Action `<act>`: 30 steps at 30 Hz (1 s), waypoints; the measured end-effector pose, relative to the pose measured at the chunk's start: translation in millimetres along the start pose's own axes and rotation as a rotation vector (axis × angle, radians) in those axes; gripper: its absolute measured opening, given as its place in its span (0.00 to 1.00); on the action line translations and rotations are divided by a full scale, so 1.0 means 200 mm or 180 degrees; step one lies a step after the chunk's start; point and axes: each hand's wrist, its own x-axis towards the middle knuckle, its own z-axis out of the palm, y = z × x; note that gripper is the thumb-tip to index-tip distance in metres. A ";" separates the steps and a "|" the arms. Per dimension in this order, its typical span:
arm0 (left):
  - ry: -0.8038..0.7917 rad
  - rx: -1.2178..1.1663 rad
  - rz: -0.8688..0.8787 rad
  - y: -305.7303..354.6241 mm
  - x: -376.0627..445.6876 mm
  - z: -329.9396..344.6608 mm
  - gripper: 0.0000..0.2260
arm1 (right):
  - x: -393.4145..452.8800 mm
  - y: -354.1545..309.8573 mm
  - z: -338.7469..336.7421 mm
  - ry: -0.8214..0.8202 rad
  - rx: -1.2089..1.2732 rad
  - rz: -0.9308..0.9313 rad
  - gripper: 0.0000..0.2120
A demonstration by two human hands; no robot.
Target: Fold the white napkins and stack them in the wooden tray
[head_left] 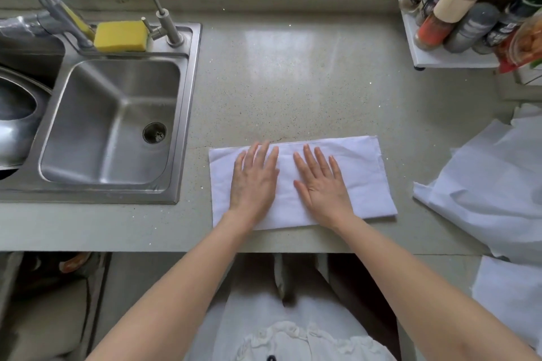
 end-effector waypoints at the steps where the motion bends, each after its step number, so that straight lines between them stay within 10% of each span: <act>1: -0.0102 0.0005 0.0020 0.03 -0.06 0.04 0.22 | 0.00 0.00 0.00 0.0023 0.0008 0.0008 0.28; 10: -0.0329 0.0144 -0.0325 0.12 -0.16 0.17 0.30 | -0.28 0.08 0.06 -0.0024 -0.0097 -0.0091 0.29; 16: -0.0340 0.0123 -0.0385 0.14 -0.16 0.19 0.32 | -0.32 0.40 -0.06 -0.0056 -0.0058 0.1086 0.31; 21: -0.0320 0.0084 -0.0738 0.24 -0.11 0.20 0.34 | -0.23 0.10 -0.13 0.0380 0.0187 0.0050 0.29; 30: -0.0300 0.0005 -0.0818 0.26 -0.01 0.19 0.33 | -0.18 0.30 -0.11 -0.0442 0.0139 0.0241 0.28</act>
